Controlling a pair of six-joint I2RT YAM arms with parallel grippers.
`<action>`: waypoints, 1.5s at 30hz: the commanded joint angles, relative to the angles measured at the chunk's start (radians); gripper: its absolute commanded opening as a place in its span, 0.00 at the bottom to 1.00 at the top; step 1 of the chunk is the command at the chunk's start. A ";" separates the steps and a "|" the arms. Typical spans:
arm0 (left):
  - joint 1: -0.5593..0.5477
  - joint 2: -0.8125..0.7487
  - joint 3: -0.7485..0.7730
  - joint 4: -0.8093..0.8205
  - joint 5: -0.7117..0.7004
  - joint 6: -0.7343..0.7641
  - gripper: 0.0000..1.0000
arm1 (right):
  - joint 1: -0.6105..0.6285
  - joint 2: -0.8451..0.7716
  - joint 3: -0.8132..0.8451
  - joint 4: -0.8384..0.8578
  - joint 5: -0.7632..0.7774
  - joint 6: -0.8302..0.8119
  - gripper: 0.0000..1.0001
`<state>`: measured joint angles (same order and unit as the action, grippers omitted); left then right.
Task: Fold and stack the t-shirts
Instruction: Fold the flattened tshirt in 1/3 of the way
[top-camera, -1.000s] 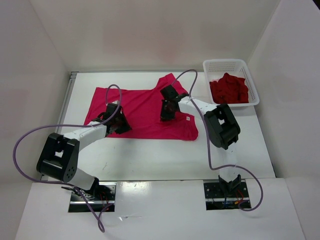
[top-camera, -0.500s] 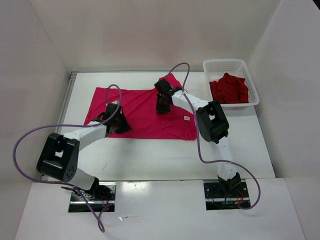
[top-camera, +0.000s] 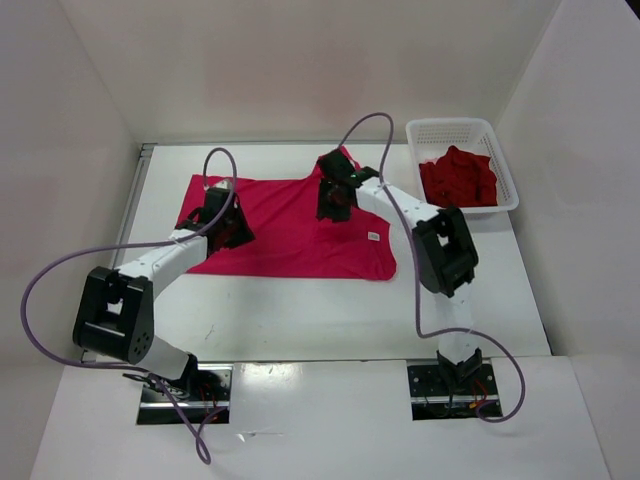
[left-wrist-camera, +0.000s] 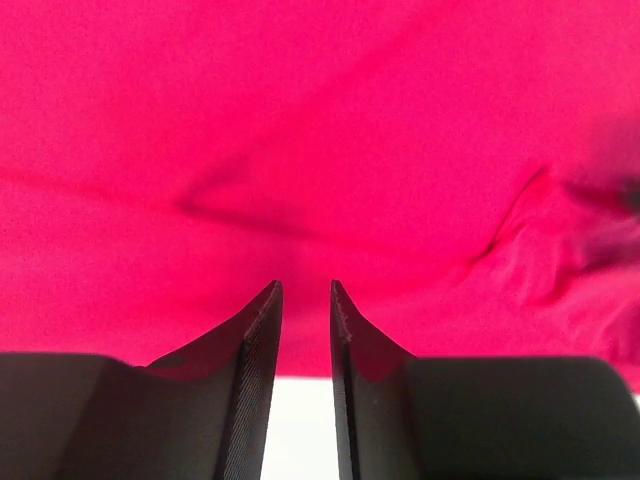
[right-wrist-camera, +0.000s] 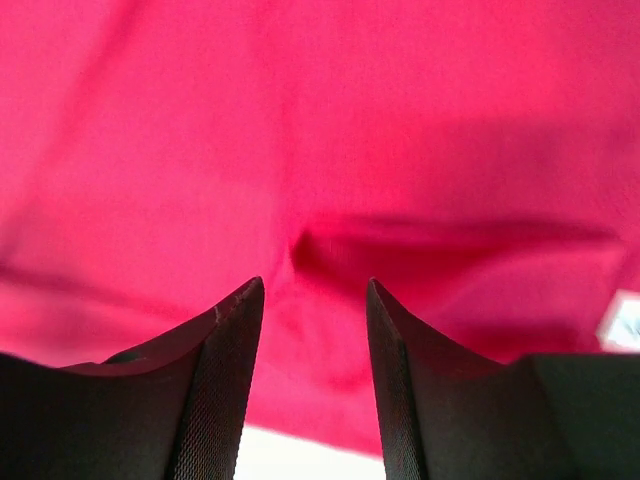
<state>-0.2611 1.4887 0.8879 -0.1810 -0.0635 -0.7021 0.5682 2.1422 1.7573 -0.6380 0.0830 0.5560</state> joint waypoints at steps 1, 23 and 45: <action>0.045 0.008 0.049 -0.017 -0.012 0.070 0.33 | -0.013 -0.191 -0.106 0.043 -0.028 0.021 0.47; 0.390 0.142 0.097 -0.008 0.087 0.064 0.57 | 0.167 -0.098 -0.407 0.304 -0.183 0.105 0.07; 0.461 0.099 0.232 -0.058 -0.024 0.064 0.57 | 0.231 -0.349 -0.766 0.242 -0.195 0.085 0.04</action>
<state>0.2016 1.6100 1.0813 -0.2466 -0.0673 -0.6334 0.7879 1.8271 1.0431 -0.2348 -0.1406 0.6754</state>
